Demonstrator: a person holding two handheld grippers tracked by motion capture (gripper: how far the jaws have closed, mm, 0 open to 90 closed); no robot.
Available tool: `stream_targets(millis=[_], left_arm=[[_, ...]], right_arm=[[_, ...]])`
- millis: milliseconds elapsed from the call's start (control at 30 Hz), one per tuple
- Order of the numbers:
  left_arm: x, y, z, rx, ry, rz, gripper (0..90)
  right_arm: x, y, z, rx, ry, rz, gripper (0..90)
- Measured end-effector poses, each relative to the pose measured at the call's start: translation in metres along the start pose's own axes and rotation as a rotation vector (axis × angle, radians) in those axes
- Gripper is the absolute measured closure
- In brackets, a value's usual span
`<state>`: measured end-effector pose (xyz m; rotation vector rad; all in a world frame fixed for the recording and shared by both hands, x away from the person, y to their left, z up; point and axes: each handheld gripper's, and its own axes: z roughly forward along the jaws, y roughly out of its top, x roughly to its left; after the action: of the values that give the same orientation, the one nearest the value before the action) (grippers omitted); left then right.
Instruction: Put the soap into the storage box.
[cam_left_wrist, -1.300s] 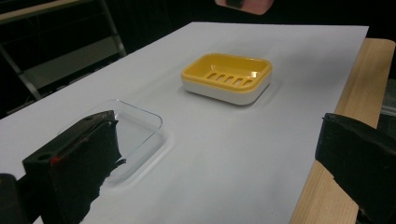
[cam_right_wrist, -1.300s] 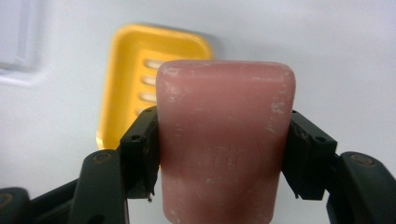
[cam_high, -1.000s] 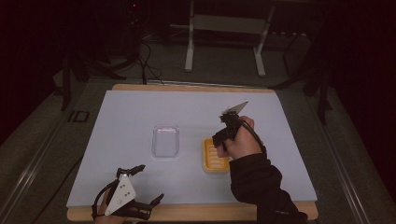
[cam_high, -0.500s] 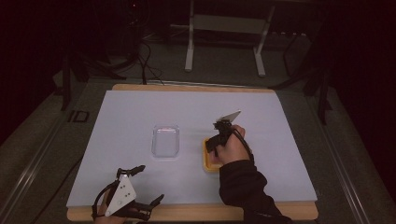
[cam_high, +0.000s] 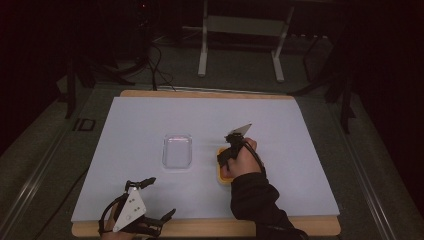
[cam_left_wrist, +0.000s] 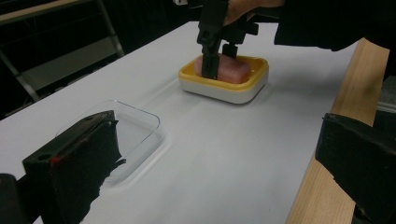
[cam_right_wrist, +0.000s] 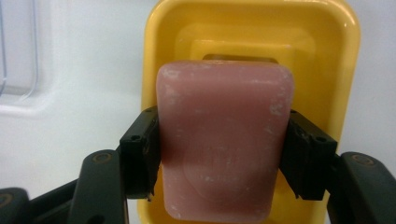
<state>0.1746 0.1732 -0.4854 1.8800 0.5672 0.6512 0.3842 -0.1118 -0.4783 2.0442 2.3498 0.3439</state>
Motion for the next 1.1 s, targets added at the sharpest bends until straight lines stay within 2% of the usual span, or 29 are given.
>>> stream_targets(millis=[33, 167, 367, 600, 733, 800, 833, 933, 1000, 1100], left_arm=[[0.000, 0.000, 0.000, 0.002, 0.000, 0.001, 0.4], [0.000, 0.000, 0.000, 0.002, -0.002, 0.002, 0.4], [0.000, 0.000, 0.000, 0.004, -0.002, 0.003, 0.4], [0.000, 0.000, 0.000, 0.004, -0.001, 0.002, 0.4], [0.000, 0.000, 0.000, 0.003, -0.001, 0.000, 0.4], [0.000, 0.000, 0.000, 0.003, -0.001, 0.001, 0.4], [0.000, 0.000, 0.001, 0.005, -0.001, 0.002, 0.4], [0.000, 0.000, 0.001, 0.005, -0.001, 0.002, 0.4], [0.000, 0.000, 0.001, 0.006, 0.001, 0.002, 0.4], [0.000, 0.000, 0.001, 0.007, 0.001, 0.000, 0.4]], right_arm=[[0.000, 0.000, 0.001, 0.001, 0.001, 0.010, 37.3], [-0.001, 0.001, 0.008, 0.012, -0.023, -0.004, 36.4], [-0.002, 0.004, 0.006, 0.019, -0.006, -0.008, 34.9], [0.000, 0.005, -0.002, 0.013, -0.028, -0.083, 27.8], [-0.002, 0.005, -0.011, -0.004, -0.023, -0.121, 22.9], [-0.002, 0.005, -0.011, -0.004, -0.023, -0.121, 22.9], [-0.002, 0.003, -0.019, -0.031, -0.016, -0.154, 20.3], [-0.003, 0.001, -0.026, -0.052, -0.014, -0.173, 20.5], [-0.006, -0.001, -0.038, -0.106, 0.017, -0.210, 21.4], [-0.012, -0.006, -0.047, -0.134, 0.065, -0.269, 20.8]])
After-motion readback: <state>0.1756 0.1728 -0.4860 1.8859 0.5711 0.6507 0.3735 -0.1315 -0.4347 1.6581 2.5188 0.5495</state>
